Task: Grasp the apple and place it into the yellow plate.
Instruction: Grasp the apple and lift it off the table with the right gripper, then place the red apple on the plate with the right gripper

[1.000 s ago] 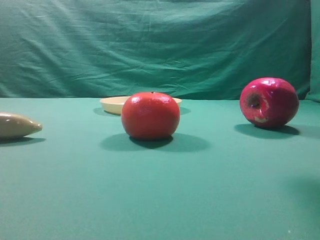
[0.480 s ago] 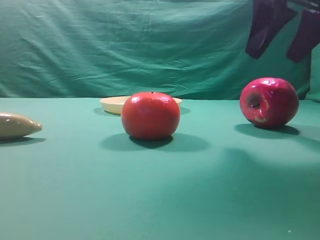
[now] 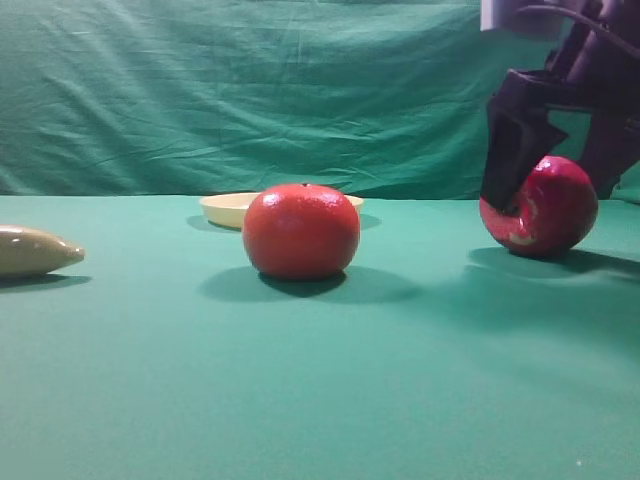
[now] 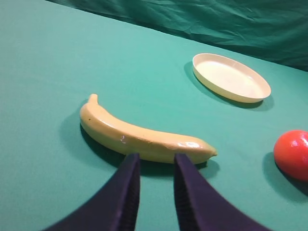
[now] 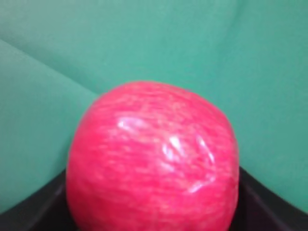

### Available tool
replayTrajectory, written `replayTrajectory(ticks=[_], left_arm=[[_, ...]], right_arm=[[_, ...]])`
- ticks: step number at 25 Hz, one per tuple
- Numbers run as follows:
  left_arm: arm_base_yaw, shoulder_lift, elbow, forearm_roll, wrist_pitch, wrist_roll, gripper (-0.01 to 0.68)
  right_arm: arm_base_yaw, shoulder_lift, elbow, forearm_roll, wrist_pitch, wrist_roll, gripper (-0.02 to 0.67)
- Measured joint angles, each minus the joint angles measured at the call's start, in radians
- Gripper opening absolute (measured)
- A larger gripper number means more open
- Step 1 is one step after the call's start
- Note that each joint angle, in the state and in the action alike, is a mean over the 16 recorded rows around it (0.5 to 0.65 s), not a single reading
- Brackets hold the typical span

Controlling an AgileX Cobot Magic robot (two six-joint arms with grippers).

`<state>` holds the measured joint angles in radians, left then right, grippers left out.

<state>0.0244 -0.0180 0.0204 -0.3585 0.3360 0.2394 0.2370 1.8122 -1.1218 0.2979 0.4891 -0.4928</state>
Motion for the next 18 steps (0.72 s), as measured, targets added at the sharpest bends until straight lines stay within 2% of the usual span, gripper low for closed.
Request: replayTrajectory(ticks=[6, 18], left_arm=[[0.0, 0.0, 0.0, 0.0, 0.0, 0.0, 0.157], [0.0, 0.0, 0.0, 0.0, 0.0, 0.0, 0.157]], right_arm=[[0.016, 0.011, -0.142, 0.011, 0.001, -0.001, 0.491], [0.159, 0.174, -0.543, 0.037, -0.044, -0.002, 0.491]])
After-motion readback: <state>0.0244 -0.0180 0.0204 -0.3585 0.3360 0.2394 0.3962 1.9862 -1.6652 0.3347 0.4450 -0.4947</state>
